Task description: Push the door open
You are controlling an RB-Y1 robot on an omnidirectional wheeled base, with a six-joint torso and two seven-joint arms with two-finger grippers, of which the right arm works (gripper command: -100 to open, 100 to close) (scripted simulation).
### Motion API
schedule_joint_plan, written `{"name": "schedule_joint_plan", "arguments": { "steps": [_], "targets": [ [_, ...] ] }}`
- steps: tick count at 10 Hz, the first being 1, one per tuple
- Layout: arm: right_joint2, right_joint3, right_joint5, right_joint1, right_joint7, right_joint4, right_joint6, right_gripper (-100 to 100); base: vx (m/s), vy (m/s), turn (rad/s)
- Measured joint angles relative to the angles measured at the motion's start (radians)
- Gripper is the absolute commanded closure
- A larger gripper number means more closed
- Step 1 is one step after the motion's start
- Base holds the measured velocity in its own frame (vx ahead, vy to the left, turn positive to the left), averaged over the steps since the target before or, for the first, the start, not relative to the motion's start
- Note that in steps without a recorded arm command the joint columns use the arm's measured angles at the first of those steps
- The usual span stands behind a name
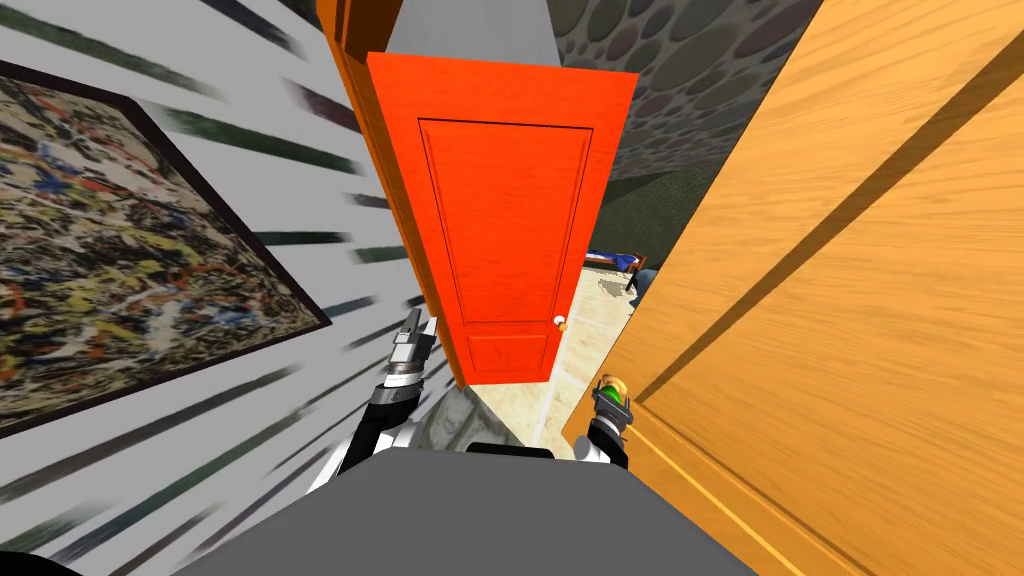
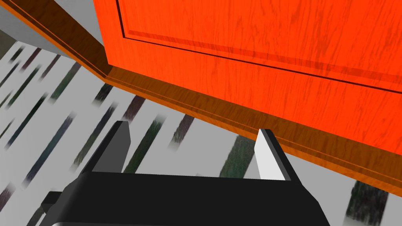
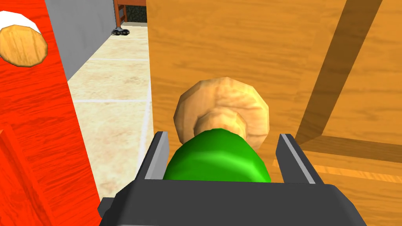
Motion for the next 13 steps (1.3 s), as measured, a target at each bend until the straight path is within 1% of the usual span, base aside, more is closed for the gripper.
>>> {"name": "schedule_joint_plan", "arguments": {
  "steps": [1,2,3,4,5,6,7,8,9,10,11,12,13],
  "targets": [
    [-0.003,-0.007,-0.003,-0.017,0.002,0.020,-0.009,100,0.051,-0.040,0.034],
    [-0.004,-0.015,-0.009,-0.031,0.000,0.041,-0.023,100,0.059,-0.049,0.050],
    [-0.007,-0.026,-0.017,-0.040,-0.005,0.060,-0.034,100,0.078,-0.044,0.042],
    [-0.003,-0.039,-0.027,-0.033,0.003,0.048,-0.032,100,0.096,-0.055,0.026],
    [-0.002,-0.053,-0.037,-0.044,0.009,0.062,-0.039,100,0.111,-0.046,0.048],
    [0.001,-0.068,-0.048,-0.042,0.018,0.053,-0.037,100,0.110,-0.051,0.038],
    [0.009,-0.082,-0.059,-0.025,0.035,0.018,-0.025,100,0.070,-0.037,0.010],
    [0.007,-0.088,-0.062,-0.041,0.037,0.036,-0.035,100,0.061,-0.037,0.017],
    [0.005,-0.096,-0.067,-0.059,0.031,0.064,-0.050,100,0.079,-0.037,0.044],
    [0.015,-0.106,-0.075,-0.051,0.039,0.051,-0.051,100,0.089,-0.041,0.033],
    [0.018,-0.118,-0.084,-0.052,0.046,0.050,-0.051,100,0.096,-0.055,0.023],
    [0.020,-0.128,-0.091,-0.064,0.045,0.071,-0.062,100,0.082,-0.051,0.033],
    [0.023,-0.141,-0.100,-0.067,0.049,0.070,-0.067,100,0.096,-0.048,0.020]
  ]
}}
